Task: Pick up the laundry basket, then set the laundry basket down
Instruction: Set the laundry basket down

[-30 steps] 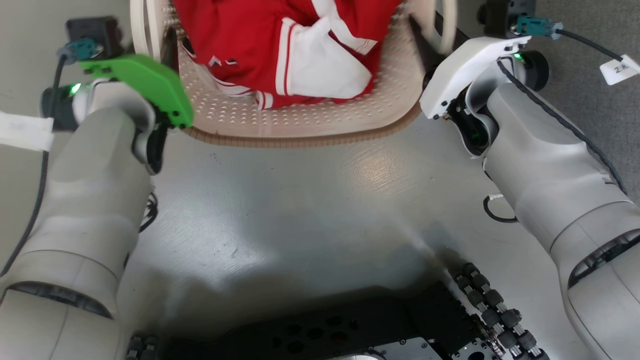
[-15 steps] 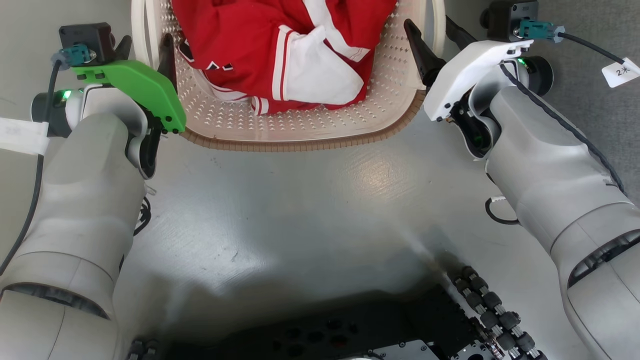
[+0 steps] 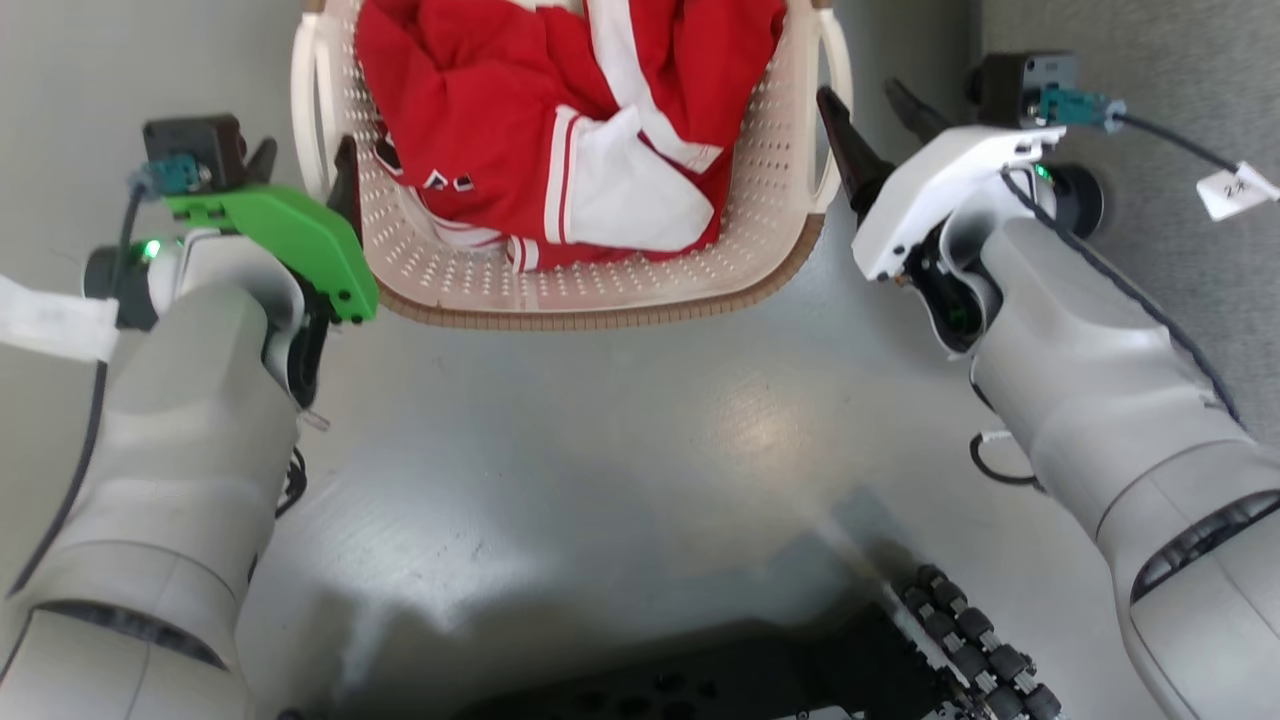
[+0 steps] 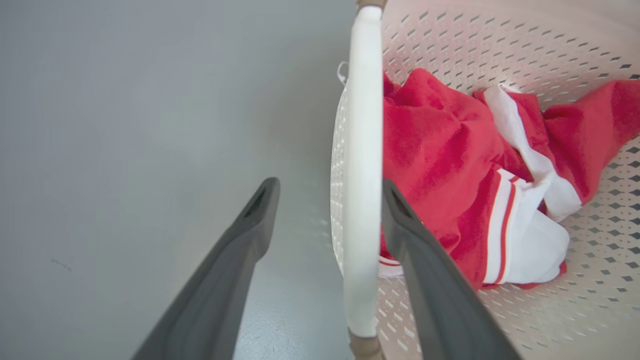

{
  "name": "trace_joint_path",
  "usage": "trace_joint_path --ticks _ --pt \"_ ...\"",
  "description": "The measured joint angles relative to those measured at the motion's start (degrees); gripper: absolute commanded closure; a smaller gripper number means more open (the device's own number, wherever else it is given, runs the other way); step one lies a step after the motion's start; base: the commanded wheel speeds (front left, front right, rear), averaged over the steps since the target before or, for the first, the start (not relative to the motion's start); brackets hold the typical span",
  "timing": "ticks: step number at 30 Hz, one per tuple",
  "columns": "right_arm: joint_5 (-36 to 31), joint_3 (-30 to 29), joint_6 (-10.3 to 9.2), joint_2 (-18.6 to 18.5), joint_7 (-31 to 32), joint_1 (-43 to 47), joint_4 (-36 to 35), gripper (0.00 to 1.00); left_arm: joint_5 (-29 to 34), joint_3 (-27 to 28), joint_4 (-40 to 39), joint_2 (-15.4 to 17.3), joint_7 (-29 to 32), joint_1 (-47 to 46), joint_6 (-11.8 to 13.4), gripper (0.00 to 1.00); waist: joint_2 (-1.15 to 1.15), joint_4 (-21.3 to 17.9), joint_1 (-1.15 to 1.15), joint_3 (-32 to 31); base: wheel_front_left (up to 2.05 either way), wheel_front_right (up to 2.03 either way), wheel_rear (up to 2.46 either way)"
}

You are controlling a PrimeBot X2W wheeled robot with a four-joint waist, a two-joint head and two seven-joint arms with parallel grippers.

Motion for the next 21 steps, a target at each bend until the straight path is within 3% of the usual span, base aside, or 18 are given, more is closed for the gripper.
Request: trace_joint_path --ticks 13,21 --pt "-1.51 -1.83 -0.03 0.01 0.0 4.56 -1.87 0.0 0.0 0.16 -0.88 -0.46 -0.49 4.59 -1.01 0.0 0.0 -0.09 0.0 -8.46 0.0 0.0 0.0" --pt "-4.05 -3.71 -0.15 -1.47 0.0 7.55 -5.55 0.0 -0.01 2.38 -5.66 -0.74 -0.49 6.3 -1.19 0.0 0.0 0.18 0.0 -14.21 0.0 0.0 0.0"
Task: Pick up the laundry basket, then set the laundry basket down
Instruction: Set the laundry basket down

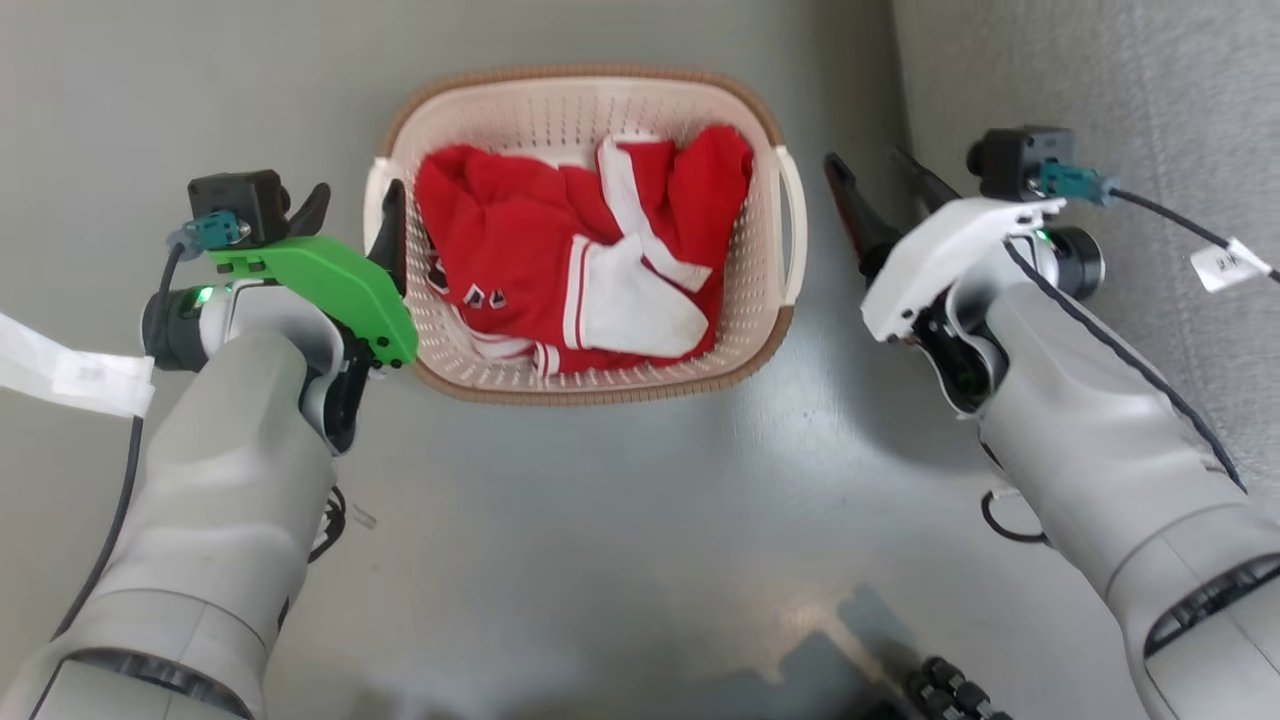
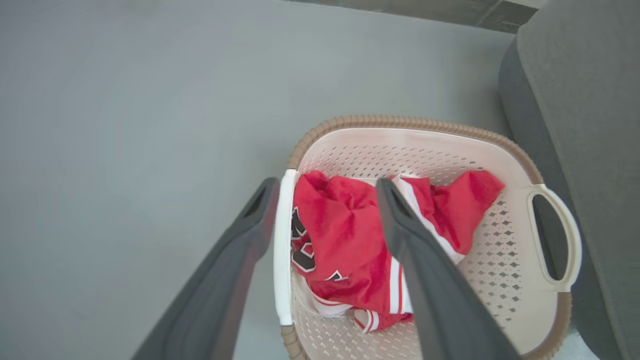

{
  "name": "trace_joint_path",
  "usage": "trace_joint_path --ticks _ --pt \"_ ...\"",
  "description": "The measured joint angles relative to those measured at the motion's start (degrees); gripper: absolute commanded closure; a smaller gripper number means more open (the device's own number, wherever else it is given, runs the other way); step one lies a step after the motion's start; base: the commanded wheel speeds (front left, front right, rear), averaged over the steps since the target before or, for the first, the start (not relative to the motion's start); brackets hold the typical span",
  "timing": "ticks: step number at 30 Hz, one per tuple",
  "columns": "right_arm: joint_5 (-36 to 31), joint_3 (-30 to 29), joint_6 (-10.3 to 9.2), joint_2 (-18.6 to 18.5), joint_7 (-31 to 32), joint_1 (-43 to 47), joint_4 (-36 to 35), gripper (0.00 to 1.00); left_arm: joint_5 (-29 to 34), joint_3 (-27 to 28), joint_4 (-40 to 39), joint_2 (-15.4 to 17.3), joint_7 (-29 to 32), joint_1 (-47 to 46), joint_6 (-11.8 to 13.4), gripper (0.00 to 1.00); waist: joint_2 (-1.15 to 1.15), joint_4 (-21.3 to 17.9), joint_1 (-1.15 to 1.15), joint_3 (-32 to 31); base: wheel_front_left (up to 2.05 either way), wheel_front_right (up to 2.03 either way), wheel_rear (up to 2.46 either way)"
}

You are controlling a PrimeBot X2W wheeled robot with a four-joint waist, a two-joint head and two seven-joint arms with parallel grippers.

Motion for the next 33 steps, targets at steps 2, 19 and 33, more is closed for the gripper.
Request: trace_joint_path --ticks 2,19,33 --pt "-0.35 -0.58 -0.04 -0.6 0.0 1.16 -0.81 0.0 0.0 0.48 -1.09 -0.07 0.0 0.61 0.0 0.0 0.0 0.13 0.0 -1.46 0.0 0.0 0.0" --pt "-6.62 -8.05 -3.56 -3.05 0.0 10.14 -13.14 0.0 1.72 7.27 -10.68 1.31 0.0 11.7 -0.01 0.0 0.0 1.26 0.0 -13.92 0.0 0.0 0.0" --pt "-11.66 -12.25 -4.63 -3.12 0.0 21.28 -22.06 0.0 4.77 11.8 -17.73 1.32 -0.01 21.97 0.01 0.0 0.0 2.32 0.0 -24.2 0.0 0.0 0.0"
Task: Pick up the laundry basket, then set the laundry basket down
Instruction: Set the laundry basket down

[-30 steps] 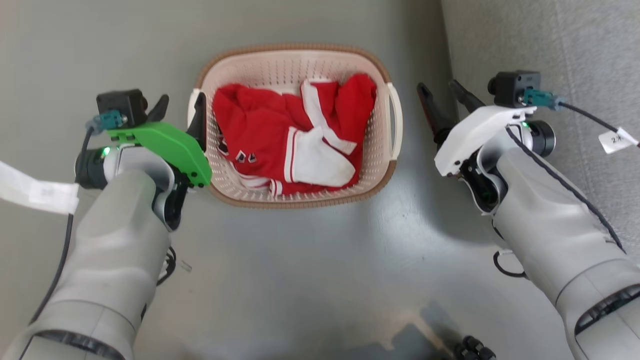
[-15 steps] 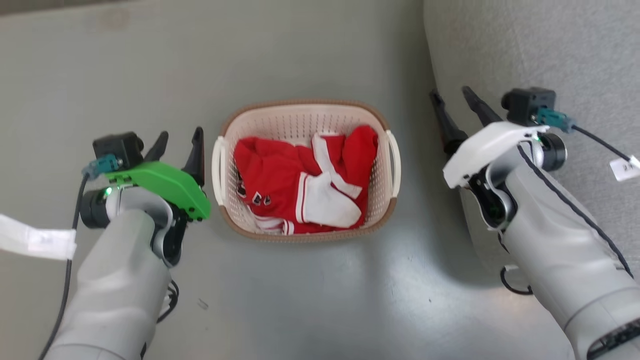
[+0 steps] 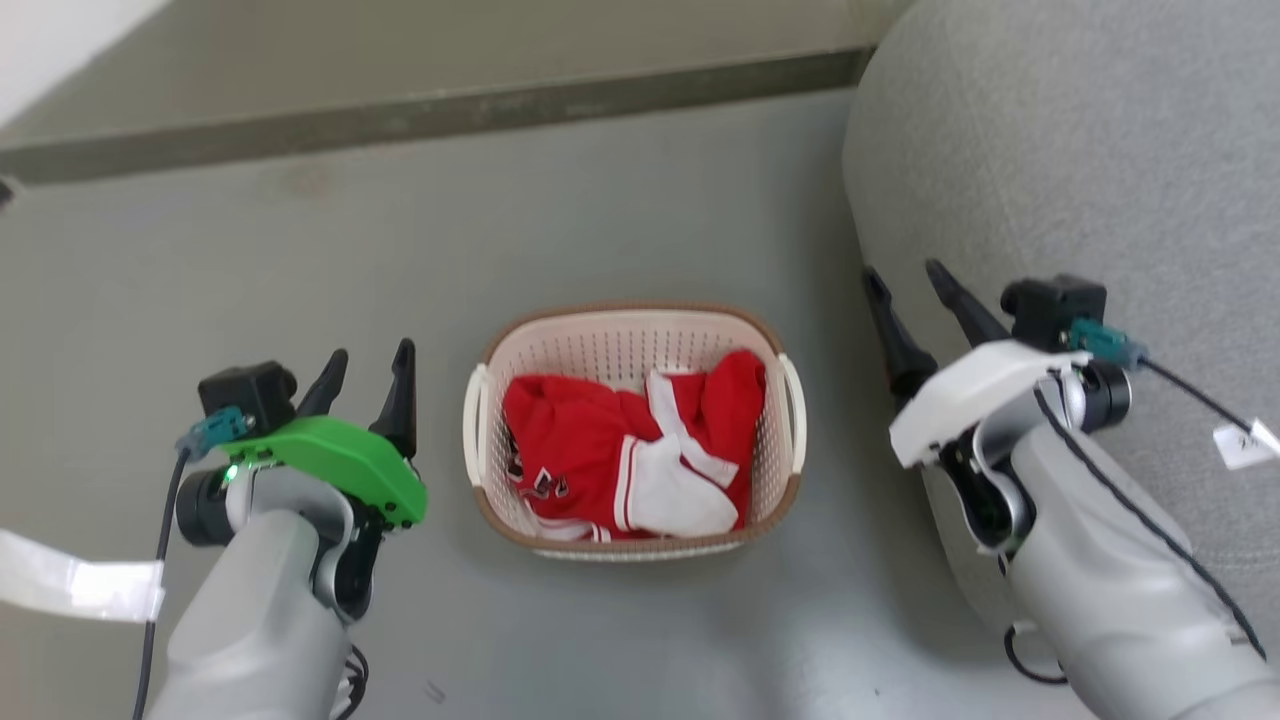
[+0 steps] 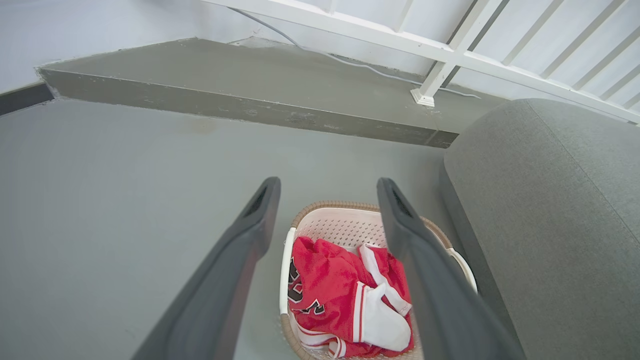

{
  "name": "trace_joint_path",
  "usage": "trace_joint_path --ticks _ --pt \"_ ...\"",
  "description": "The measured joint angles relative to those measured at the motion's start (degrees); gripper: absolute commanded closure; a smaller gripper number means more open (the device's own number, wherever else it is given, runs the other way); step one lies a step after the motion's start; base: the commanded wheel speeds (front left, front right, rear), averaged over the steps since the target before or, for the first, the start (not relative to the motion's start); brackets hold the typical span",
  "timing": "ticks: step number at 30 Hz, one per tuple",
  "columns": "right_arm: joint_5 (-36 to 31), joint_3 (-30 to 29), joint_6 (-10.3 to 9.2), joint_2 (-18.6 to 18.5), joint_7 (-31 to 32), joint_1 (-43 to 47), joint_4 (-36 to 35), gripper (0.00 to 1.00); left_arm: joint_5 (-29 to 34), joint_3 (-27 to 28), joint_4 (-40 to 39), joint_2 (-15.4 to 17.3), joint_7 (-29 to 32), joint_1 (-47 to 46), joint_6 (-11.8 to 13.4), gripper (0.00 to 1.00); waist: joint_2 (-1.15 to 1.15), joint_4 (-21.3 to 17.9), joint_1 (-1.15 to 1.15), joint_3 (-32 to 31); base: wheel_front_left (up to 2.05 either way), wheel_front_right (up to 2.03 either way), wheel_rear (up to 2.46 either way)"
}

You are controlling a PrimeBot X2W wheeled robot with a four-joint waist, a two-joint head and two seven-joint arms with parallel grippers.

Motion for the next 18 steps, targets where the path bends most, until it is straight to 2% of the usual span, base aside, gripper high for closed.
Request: trace_joint_path --ticks 6,18 --pt "-2.09 -1.24 -0.97 -0.02 0.0 4.72 -2.93 0.0 2.07 1.79 -4.63 0.03 0.01 3.28 0.27 0.0 0.0 0.19 0.0 -4.27 0.0 0.0 0.0" --pt "-6.21 -4.31 -2.45 0.02 0.0 11.37 -10.87 0.0 6.56 6.03 -14.75 -0.45 0.0 10.72 2.8 0.0 0.0 0.55 0.0 -10.06 0.0 0.0 0.0"
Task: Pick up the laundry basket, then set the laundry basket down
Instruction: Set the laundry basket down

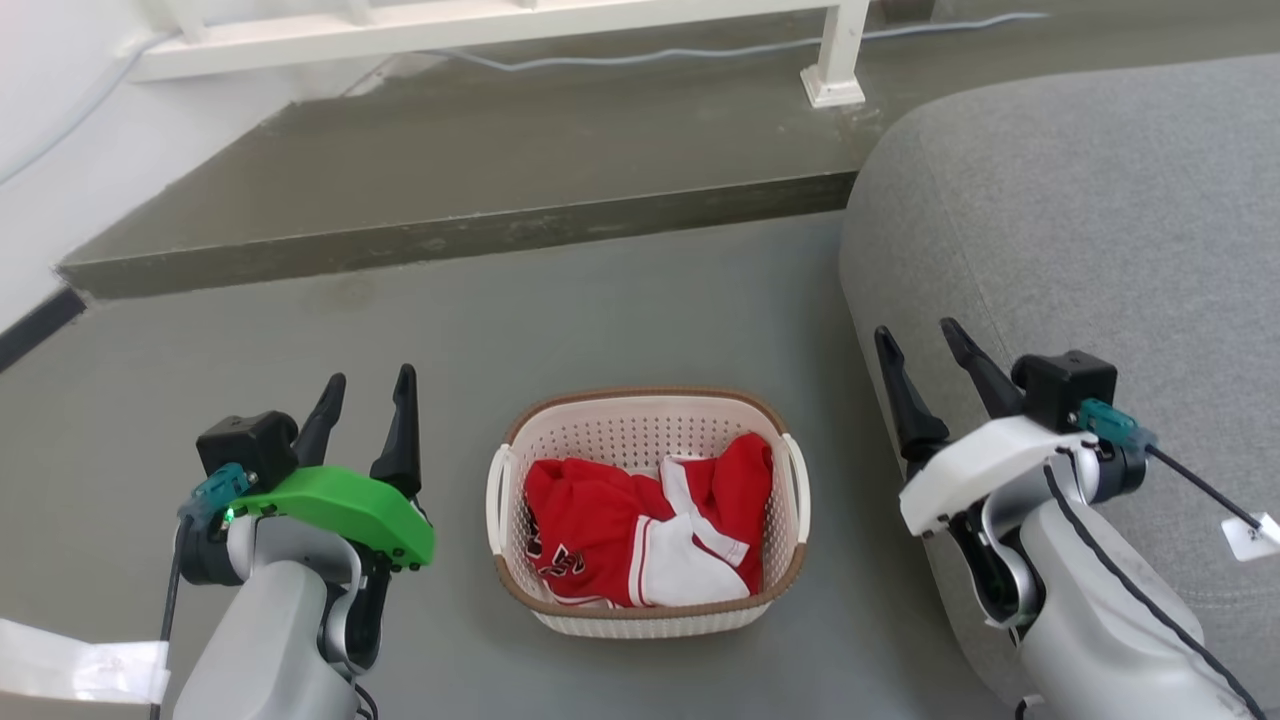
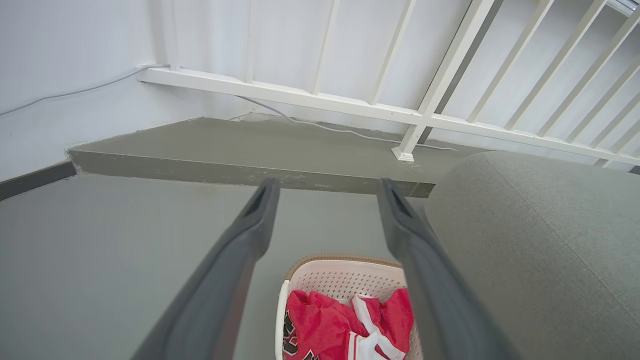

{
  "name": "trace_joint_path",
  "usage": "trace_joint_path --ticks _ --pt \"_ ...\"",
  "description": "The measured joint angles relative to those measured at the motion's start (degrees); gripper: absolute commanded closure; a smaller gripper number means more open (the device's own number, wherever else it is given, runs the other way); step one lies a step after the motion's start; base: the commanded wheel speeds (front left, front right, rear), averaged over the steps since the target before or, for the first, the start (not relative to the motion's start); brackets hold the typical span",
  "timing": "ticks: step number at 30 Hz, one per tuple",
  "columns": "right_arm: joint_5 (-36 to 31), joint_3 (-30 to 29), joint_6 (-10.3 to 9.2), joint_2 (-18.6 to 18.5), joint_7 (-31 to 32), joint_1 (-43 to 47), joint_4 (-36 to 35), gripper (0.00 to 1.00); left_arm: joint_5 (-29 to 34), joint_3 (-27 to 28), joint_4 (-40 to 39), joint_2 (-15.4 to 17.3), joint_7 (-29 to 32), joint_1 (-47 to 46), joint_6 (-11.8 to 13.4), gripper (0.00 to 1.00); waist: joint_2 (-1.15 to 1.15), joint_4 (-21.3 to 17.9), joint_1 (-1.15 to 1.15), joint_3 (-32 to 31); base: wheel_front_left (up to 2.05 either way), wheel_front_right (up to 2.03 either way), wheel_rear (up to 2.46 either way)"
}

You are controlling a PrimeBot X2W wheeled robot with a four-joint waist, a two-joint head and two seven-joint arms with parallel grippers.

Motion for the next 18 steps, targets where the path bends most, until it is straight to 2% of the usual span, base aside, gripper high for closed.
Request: trace_joint_path --ticks 4,18 --pt "-0.85 -0.51 -0.1 -0.15 0.0 1.64 -1.83 0.0 3.13 0.85 -3.35 0.07 0.0 1.95 1.0 0.0 0.0 0.36 0.0 -0.65 0.0 0.0 0.0" --pt "-3.71 -2.33 -0.51 -0.66 0.0 6.25 -6.24 0.0 6.32 3.43 -9.38 -0.23 0.0 9.12 1.57 0.0 0.0 0.87 0.0 -2.01 0.0 0.0 0.0"
